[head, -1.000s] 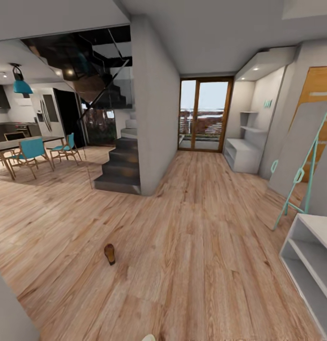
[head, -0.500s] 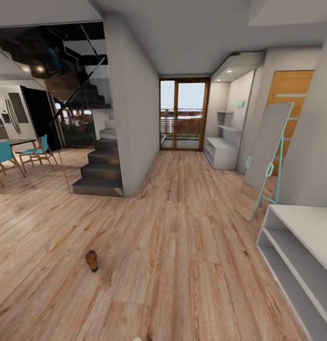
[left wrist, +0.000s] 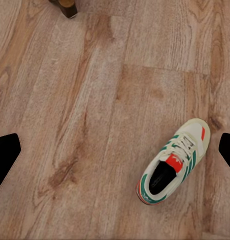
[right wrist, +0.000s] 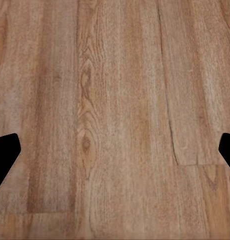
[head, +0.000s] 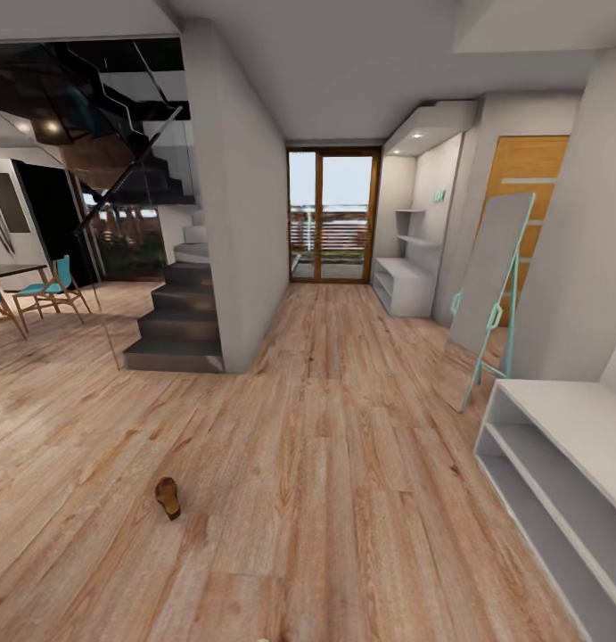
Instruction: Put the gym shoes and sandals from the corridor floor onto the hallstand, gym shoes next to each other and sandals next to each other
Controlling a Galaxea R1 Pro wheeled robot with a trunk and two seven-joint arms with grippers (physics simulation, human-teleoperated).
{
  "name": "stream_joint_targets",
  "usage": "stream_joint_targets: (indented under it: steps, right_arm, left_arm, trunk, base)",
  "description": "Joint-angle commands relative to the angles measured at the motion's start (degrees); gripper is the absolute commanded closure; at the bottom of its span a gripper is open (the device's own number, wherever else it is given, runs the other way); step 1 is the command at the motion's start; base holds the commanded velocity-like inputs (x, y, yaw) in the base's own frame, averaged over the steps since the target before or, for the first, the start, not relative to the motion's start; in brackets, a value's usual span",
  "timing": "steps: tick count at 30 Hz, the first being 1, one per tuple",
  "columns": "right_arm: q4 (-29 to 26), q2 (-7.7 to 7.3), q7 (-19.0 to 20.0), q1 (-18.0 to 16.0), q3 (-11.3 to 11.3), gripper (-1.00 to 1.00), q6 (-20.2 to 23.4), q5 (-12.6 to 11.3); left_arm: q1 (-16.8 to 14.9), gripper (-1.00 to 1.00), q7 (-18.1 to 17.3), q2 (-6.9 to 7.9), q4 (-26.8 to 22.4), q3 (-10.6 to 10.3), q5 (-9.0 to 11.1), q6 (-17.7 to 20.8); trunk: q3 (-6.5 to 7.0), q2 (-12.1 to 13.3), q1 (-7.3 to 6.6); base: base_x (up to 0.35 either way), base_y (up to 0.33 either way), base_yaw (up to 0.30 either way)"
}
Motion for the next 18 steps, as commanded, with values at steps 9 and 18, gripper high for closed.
stream_joint_targets:
  steps: [9, 18]
  right_arm:
    - [0.0, -0.01, 0.0, 0.0, 0.0, -1.00, -0.2, 0.0]
    - [0.0, -0.03, 0.0, 0.0, -0.2, -1.00, -0.2, 0.0]
  left_arm:
    - [0.0, -1.00, 0.2, 0.02, 0.1, 0.0, 0.0, -0.2]
    - [-0.1, -1.00, 0.0, 0.03, -0.1, -0.1, -0.4, -0.3]
  trunk:
    - [-0.06, 0.0, 0.00]
    - [-0.06, 0.0, 0.00]
  base:
    - [0.000, 0.033, -0.003]
    - [0.000, 0.002, 0.000]
